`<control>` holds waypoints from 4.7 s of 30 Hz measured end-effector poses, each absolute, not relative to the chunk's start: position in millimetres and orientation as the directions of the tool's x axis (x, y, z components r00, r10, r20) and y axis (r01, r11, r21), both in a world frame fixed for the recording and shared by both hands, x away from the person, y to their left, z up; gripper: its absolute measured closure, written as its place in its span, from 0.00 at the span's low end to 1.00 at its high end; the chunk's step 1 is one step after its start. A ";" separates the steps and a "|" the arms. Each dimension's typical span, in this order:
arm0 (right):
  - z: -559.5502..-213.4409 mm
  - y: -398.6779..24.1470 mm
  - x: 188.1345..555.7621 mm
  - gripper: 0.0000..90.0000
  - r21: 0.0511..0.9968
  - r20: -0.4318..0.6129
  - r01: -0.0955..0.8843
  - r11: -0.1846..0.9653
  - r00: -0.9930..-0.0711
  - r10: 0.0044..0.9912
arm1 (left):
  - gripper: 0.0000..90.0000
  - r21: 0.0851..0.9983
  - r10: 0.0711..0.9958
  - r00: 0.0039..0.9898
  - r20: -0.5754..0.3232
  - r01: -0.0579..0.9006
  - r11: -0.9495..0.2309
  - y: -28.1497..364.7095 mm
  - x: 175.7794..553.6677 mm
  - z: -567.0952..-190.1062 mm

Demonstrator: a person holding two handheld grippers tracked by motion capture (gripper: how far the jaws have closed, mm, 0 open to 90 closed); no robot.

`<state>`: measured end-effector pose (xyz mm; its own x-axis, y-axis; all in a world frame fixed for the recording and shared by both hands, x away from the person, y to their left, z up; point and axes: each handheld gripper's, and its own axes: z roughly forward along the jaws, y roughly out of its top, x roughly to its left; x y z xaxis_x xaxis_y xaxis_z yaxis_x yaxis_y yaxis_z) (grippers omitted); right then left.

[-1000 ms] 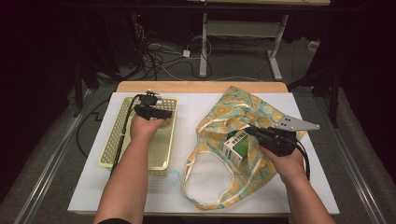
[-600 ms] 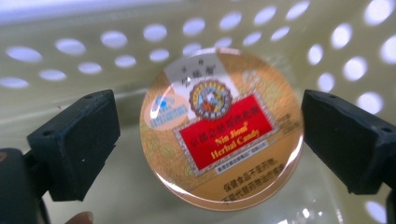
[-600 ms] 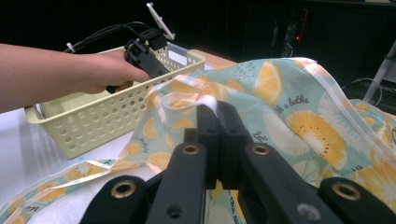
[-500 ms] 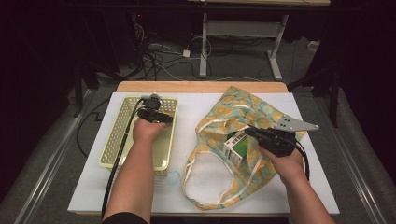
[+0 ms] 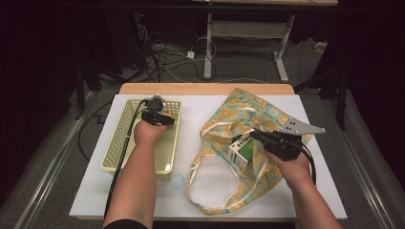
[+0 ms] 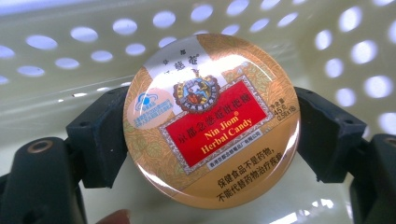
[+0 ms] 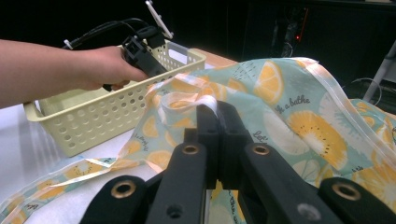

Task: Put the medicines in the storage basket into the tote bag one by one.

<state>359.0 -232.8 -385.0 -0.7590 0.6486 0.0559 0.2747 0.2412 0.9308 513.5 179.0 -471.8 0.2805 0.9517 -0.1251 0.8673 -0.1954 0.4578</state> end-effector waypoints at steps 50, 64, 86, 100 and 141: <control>-382.2 -224.5 353.9 1.00 0.928 0.026 0.254 0.272 -0.774 0.633 | 0.21 0.660 0.843 0.524 -0.121 0.677 -0.326 170.1 352.7 -405.0; -383.4 -223.2 353.7 1.00 0.927 0.026 0.255 0.276 -0.776 0.630 | 0.21 0.716 0.758 0.638 -0.134 0.591 -0.371 136.3 320.2 -398.6; -381.8 -221.8 353.1 1.00 0.929 0.029 0.253 0.269 -0.777 0.629 | 0.21 0.687 0.678 0.723 -0.134 0.561 -0.462 66.0 340.2 -416.0; -382.7 -222.2 354.8 1.00 0.929 0.031 0.254 0.268 -0.777 0.629 | 0.21 0.676 0.706 0.696 -0.128 0.582 -0.451 27.4 378.0 -425.9; -388.8 -223.3 360.2 1.00 0.926 0.046 0.272 0.262 -0.770 0.636 | 0.14 0.627 0.747 0.656 -0.109 0.628 -0.461 -18.1 439.3 -457.2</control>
<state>360.2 -223.3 -388.8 -0.7701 0.6362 0.0463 0.2724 0.2623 0.9257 439.3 -18.1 -457.2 0.6561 0.7468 -0.1086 0.6280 -0.4605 0.6273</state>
